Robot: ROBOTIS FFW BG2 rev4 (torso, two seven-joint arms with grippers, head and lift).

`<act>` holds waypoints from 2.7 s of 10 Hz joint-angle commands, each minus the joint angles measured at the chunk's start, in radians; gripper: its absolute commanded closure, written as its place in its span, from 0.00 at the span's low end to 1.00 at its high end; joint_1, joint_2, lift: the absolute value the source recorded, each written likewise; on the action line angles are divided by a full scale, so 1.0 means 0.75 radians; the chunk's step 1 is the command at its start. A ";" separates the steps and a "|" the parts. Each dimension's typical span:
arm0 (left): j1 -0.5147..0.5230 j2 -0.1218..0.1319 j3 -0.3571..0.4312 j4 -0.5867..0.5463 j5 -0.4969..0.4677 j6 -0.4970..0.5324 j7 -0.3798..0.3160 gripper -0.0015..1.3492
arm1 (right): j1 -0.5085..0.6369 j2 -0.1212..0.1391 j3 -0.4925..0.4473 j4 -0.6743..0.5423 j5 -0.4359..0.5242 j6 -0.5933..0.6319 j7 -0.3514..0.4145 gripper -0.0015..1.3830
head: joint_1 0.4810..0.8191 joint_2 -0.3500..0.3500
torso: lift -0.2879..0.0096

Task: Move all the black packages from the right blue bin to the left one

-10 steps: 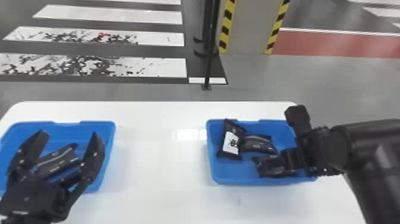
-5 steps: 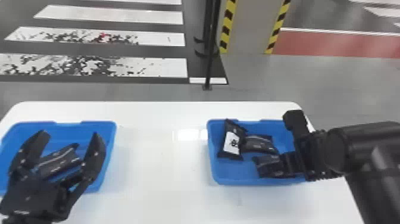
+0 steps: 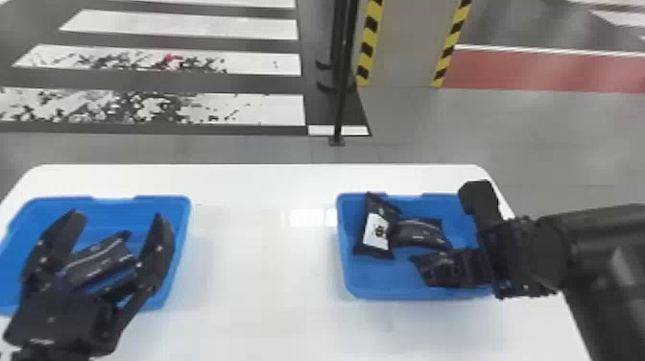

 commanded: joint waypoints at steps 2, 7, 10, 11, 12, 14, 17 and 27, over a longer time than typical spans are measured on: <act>-0.004 0.000 0.000 0.010 0.003 -0.026 -0.003 0.09 | 0.102 0.017 -0.060 -0.076 -0.031 -0.156 0.037 0.85 | 0.63 0.39 | 0.52; -0.010 -0.004 -0.008 0.030 0.038 -0.124 -0.003 0.09 | 0.295 0.056 -0.212 -0.214 -0.193 -0.725 0.298 0.85 | 0.63 0.45 | 0.52; -0.026 0.021 -0.091 0.030 0.128 -0.147 -0.003 0.09 | 0.315 0.036 -0.089 -0.318 -0.398 -0.932 0.374 0.85 | 0.63 0.54 | 0.52; -0.036 0.033 -0.133 0.030 0.171 -0.153 -0.013 0.09 | 0.295 0.023 -0.018 -0.312 -0.427 -0.997 0.382 0.85 | 0.63 0.59 | 0.52; -0.049 0.047 -0.173 0.030 0.200 -0.150 -0.023 0.09 | 0.262 0.017 0.049 -0.259 -0.461 -1.066 0.393 0.85 | 0.63 0.63 | 0.52; -0.069 0.068 -0.226 0.030 0.219 -0.078 -0.042 0.09 | 0.213 0.003 0.174 -0.197 -0.555 -1.148 0.415 0.85 | 0.63 0.67 | 0.52; -0.102 0.100 -0.290 0.030 0.224 0.040 -0.062 0.09 | 0.190 -0.022 0.360 -0.171 -0.679 -1.190 0.427 0.85 | 0.63 0.74 | 0.52; -0.102 0.082 -0.240 0.049 0.224 0.115 -0.062 0.10 | 0.194 -0.060 0.578 -0.220 -0.794 -1.216 0.427 0.85 | 0.63 0.91 | 0.52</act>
